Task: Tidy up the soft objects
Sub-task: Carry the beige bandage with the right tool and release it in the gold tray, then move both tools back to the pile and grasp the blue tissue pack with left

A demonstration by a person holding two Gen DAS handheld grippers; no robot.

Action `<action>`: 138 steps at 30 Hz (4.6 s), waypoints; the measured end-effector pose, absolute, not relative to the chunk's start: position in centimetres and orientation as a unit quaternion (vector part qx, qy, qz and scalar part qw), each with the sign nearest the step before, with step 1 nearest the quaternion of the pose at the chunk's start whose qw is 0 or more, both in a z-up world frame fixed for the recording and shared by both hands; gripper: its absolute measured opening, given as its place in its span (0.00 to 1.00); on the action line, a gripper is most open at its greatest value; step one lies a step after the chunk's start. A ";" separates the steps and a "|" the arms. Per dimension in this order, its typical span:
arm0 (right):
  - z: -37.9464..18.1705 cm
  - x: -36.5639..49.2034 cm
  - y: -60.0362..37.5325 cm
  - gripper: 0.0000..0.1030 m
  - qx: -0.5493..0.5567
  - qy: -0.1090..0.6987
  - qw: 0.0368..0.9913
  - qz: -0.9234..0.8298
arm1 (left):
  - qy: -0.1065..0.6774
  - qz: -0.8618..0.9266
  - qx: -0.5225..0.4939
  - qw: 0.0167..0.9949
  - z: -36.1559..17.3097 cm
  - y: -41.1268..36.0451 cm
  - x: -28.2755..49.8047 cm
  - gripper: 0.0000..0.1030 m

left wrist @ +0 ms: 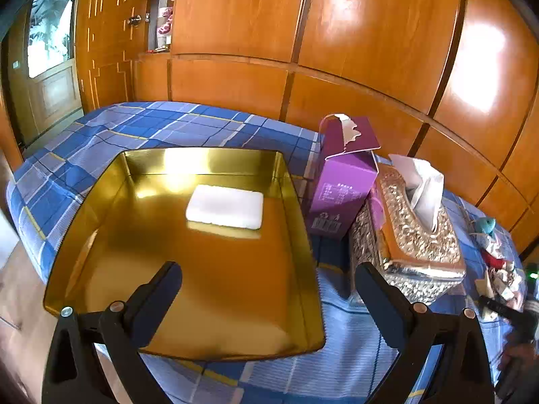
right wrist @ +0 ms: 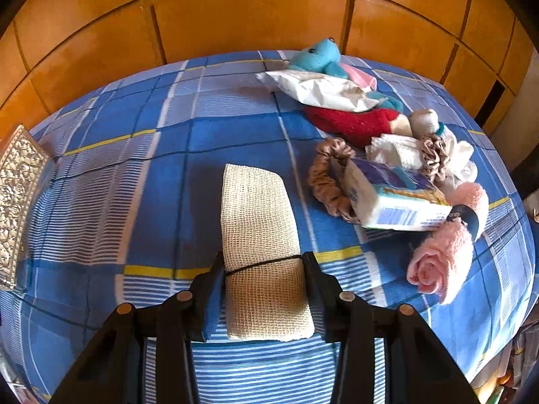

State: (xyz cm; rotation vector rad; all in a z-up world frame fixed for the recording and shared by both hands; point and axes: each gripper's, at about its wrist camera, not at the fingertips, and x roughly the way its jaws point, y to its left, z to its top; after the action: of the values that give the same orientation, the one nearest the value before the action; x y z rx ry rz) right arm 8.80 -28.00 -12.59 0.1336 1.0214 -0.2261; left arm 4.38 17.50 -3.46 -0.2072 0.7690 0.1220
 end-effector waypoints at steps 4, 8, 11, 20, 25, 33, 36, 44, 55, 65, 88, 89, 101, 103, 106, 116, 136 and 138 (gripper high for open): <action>-11.8 9.0 -27.1 0.42 0.065 0.478 0.870 -0.099 | 0.375 0.068 -0.093 0.920 -3.5 17.6 3.6 1.00; -10.2 9.3 -26.3 0.42 0.067 0.462 0.880 -0.089 | 0.377 0.069 -0.109 0.917 -3.5 18.2 3.0 1.00; -8.1 9.7 -24.9 0.42 0.058 0.440 0.893 -0.070 | 0.376 0.073 -0.108 0.917 -3.5 18.4 2.9 1.00; -1.0 10.5 -16.0 0.42 0.023 0.376 0.925 0.048 | 0.376 0.084 -0.114 0.916 -3.3 19.0 2.6 1.00; 2.2 9.8 -6.8 0.42 -0.014 0.352 0.920 0.170 | 0.378 0.095 -0.115 0.913 -3.2 19.7 2.4 1.00; 0.8 8.7 5.0 0.42 -0.068 0.378 0.878 0.284 | 0.375 0.118 -0.125 0.911 -2.8 21.7 1.8 1.00; -0.9 8.7 8.4 0.42 -0.085 0.397 0.864 0.299 | 0.372 0.130 -0.133 0.909 -2.8 22.9 1.6 1.00; -4.8 10.8 13.0 0.44 -0.094 0.434 0.841 0.309 | 0.366 0.167 -0.159 0.902 -2.9 26.2 0.7 1.00; -5.0 11.1 13.4 0.78 -0.069 0.431 0.841 0.320 | 0.370 0.189 -0.169 0.894 -3.2 28.7 -0.4 1.00; -2.1 6.2 6.4 0.78 -0.075 0.361 0.893 0.260 | 0.369 0.128 -0.114 0.914 -2.0 23.7 0.4 1.00; -2.8 3.0 -13.7 0.78 0.028 0.357 0.932 0.057 | 0.324 -0.069 0.015 0.943 2.1 7.7 1.3 1.00; -2.9 2.8 -14.6 0.78 0.033 0.359 0.932 0.047 | 0.322 -0.078 0.014 0.943 2.1 7.1 1.4 1.00; -4.8 -1.3 -26.9 0.78 0.104 0.384 0.913 -0.089 | 0.326 -0.184 0.061 0.925 2.5 0.1 2.2 1.00; -5.1 -1.9 -29.0 0.78 0.124 0.386 0.907 -0.113 | 0.335 -0.203 0.072 0.917 2.3 -1.1 2.6 1.00; -5.8 -3.2 -32.5 0.78 0.169 0.389 0.894 -0.148 | 0.339 -0.210 0.092 0.912 2.2 -3.2 3.3 1.00; -6.7 -6.2 -38.1 0.78 0.212 0.386 0.874 -0.207 | 0.371 -0.301 0.131 0.869 0.5 -12.0 6.4 0.97; -8.8 -7.9 -42.6 0.78 0.226 0.403 0.861 -0.214 | 0.394 -0.477 0.299 0.727 -6.5 -35.4 12.0 0.68; -9.3 -8.0 -43.2 0.78 0.233 0.404 0.858 -0.217 | 0.398 -0.483 0.312 0.714 -7.2 -36.6 12.5 0.64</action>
State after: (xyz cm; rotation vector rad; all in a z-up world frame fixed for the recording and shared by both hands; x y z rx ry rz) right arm -8.02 -43.25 -9.26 0.4893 0.8489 -0.4559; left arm 12.54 -36.60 -7.19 0.6919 0.8825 -1.0698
